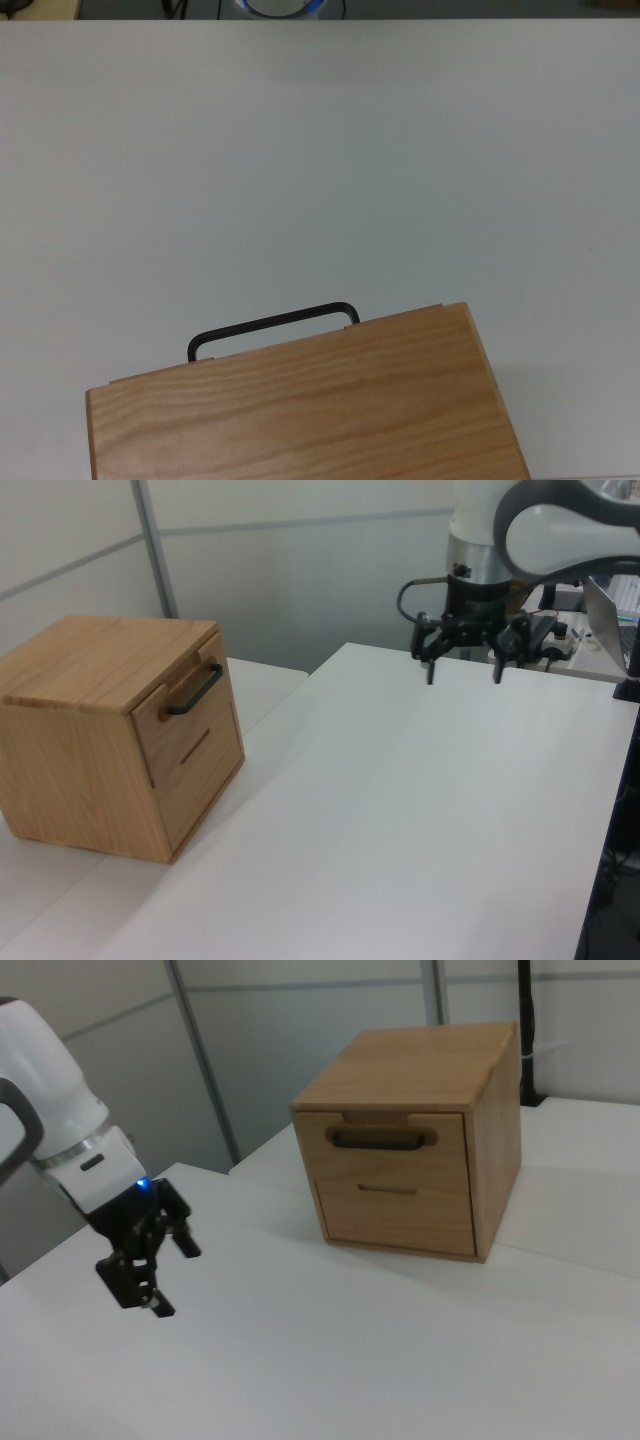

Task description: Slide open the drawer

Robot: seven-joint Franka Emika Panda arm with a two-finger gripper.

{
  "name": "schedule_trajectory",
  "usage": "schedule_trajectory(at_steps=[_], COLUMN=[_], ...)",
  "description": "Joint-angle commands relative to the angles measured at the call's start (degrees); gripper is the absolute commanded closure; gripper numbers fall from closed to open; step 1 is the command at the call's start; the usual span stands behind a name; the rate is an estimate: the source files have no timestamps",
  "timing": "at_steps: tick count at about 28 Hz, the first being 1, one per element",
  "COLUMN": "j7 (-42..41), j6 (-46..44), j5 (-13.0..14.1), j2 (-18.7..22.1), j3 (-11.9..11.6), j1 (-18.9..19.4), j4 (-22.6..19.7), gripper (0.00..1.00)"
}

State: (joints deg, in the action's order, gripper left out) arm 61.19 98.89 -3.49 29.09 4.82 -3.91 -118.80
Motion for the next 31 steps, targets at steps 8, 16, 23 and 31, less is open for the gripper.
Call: schedule_trajectory(at_steps=[8, 16, 23, 31], j7=[21.3, 26.3, 26.9, 27.8], j6=[21.9, 39.8, 47.1, 52.9], j5=[0.2, 0.1, 1.3, 0.9], j2=[-9.4, -18.6, -27.5, -40.1], j3=[0.0, 0.4, 0.5, 1.9], j1=[-0.4, -0.1, 0.7, 0.7], j4=[-0.2, 2.8, 10.4, 21.6], gripper=[0.00, 0.00, 0.00, 0.00])
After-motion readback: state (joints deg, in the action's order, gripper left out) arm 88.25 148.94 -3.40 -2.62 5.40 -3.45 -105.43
